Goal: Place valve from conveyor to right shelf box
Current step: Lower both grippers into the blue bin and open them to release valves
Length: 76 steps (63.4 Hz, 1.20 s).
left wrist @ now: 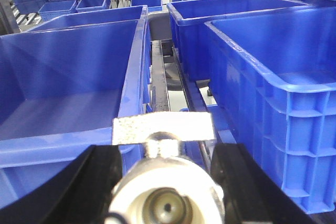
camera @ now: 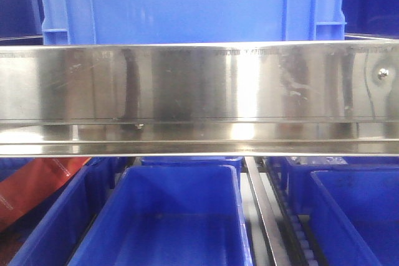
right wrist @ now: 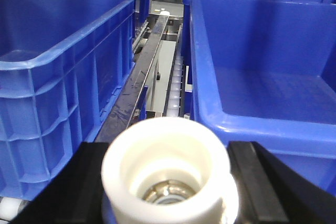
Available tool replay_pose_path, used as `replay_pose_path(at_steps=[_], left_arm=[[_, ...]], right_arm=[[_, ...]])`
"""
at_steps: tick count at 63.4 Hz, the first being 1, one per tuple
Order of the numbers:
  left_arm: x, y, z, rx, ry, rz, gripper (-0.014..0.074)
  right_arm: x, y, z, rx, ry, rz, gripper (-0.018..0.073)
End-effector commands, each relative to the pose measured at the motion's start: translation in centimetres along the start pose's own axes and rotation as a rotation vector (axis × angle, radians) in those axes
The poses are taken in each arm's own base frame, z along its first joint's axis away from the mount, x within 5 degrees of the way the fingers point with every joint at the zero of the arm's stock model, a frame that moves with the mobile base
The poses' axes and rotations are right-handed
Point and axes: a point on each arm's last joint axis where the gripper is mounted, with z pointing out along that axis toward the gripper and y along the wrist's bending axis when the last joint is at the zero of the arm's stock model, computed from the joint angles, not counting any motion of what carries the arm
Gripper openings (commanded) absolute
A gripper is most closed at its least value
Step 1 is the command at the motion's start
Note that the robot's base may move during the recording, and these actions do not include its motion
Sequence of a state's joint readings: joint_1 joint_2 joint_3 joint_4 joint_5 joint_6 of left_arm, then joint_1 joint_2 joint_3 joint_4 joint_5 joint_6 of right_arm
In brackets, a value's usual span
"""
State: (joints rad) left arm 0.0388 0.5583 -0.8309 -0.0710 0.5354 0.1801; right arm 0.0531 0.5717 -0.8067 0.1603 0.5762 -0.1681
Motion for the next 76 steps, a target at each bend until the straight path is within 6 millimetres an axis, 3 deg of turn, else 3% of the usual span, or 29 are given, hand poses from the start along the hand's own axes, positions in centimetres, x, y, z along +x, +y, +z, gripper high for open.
replay_pose_path(at_steps=[1,39,47,58,65,76], left_arm=[[-0.6,0.0,-0.3,-0.005,-0.064,-0.012,-0.0111],[-1.4,0.2,-0.4,-0.014,-0.124,-0.014,-0.0111],[-3.3,0.2,-0.1,0.005,-0.147,-0.011,-0.0111],[-8.3,-1.0,1.3,0.142,-0.212,0.001,-0.0111],[-11.2,-2.7,3.5,0.245,-0.215,0.011,-0.0111],[-14.4,-6.7,9.3,0.375,-0.161,0.032,-0.0111]], right_arm=[[-1.1,-0.1,-0.5,0.015,-0.107,-0.008,-0.0153],[-1.7,-0.1,-0.7,0.012,-0.116,-0.007,-0.0153],[-4.2,-0.1,-1.3,0.013,-0.170,-0.011,-0.0153],[-9.4,0.3,-0.6,-0.039,-0.243,-0.020,-0.0153],[-12.3,1.3,1.2,-0.112,-0.262,-0.029,-0.0153],[-16.0,4.5,5.9,-0.264,-0.256,-0.047,-0.0153]])
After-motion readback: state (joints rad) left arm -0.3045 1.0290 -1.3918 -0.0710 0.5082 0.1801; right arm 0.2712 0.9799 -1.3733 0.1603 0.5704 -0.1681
